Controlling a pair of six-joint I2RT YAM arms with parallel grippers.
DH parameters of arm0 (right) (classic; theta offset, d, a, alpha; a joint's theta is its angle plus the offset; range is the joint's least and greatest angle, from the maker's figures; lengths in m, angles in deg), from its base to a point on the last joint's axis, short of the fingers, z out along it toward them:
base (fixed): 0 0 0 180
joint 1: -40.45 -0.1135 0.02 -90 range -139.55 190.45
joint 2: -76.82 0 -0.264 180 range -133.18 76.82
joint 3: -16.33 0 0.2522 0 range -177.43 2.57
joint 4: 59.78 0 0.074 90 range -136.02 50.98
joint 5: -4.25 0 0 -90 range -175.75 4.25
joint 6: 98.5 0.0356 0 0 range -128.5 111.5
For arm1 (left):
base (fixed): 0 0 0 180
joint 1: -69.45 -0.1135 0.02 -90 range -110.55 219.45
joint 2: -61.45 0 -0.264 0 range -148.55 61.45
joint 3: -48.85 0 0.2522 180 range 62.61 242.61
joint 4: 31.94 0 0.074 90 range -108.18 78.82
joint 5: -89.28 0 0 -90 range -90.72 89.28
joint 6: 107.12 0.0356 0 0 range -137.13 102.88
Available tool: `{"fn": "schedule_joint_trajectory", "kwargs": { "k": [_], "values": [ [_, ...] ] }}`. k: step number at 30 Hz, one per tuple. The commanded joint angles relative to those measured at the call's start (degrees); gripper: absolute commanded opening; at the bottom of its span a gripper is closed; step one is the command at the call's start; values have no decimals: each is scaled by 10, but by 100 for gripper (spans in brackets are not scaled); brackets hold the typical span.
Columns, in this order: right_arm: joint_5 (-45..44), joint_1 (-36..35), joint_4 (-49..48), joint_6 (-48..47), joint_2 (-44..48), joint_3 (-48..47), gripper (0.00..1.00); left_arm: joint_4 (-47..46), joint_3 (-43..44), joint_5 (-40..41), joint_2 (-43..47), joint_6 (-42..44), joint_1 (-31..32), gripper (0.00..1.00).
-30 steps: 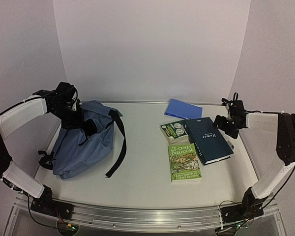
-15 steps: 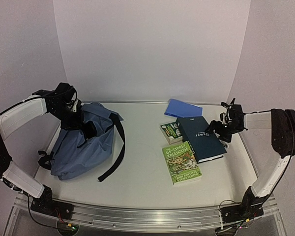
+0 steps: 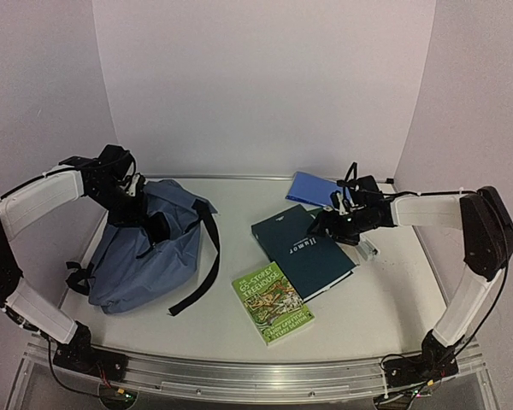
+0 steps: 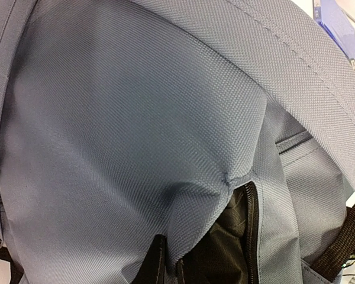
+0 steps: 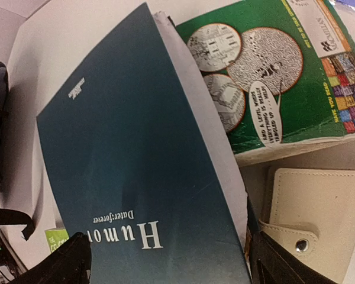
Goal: Pack the student bag
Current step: Pick up the personal item from the center of the board.
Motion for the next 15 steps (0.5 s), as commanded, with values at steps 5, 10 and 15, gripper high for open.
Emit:
{"fn": "schedule_joint_trajectory", "kwargs": {
  "k": [5, 10, 15],
  "values": [
    [-146, -1, 19, 10, 60, -23, 92, -49, 23, -4, 0, 46, -5, 0],
    [-162, 25, 47, -14, 26, -49, 87, -90, -5, 6, 9, 55, -5, 0],
    [-140, 64, 60, -15, 8, -36, 71, -118, -38, 29, 2, 64, -5, 0]
  ]
}}
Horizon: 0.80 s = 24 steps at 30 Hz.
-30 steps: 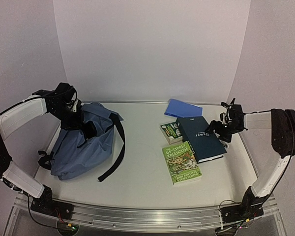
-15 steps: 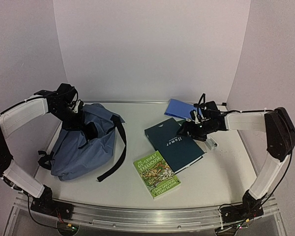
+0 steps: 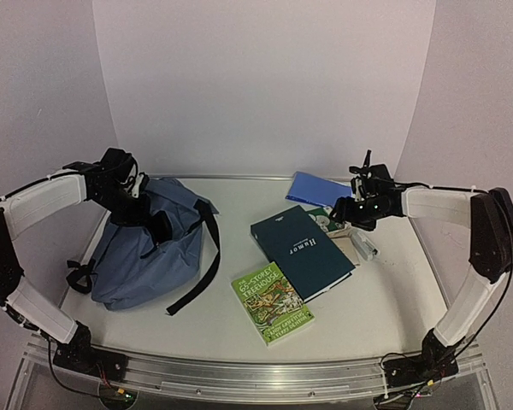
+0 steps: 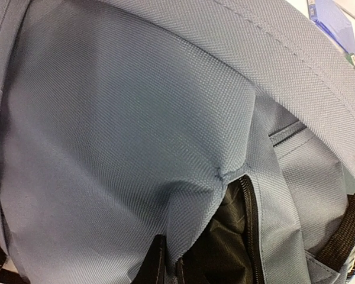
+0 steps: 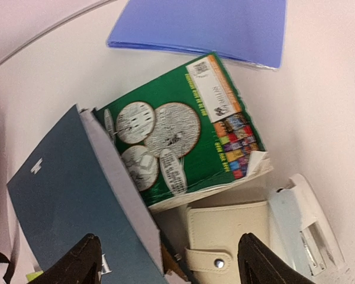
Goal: Pack the student bag
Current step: Pick up the personal item from the center of the board.
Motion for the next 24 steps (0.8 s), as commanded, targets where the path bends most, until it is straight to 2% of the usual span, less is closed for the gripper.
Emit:
{"fn": "schedule_joint_trajectory", "kwargs": {
  "k": [1, 9, 16, 24],
  "values": [
    [-2, 27, 26, -8, -12, 10, 68, -61, -16, 24, 8, 20, -4, 0],
    [14, 30, 25, -11, 20, 99, 52, -75, -22, -21, -4, 26, -4, 0],
    [43, 54, 19, -24, -24, 99, 44, -74, -22, -55, -16, 28, -4, 0],
    [67, 62, 13, -35, -65, 78, 43, -74, -24, -67, -17, 28, -4, 0]
  ]
}}
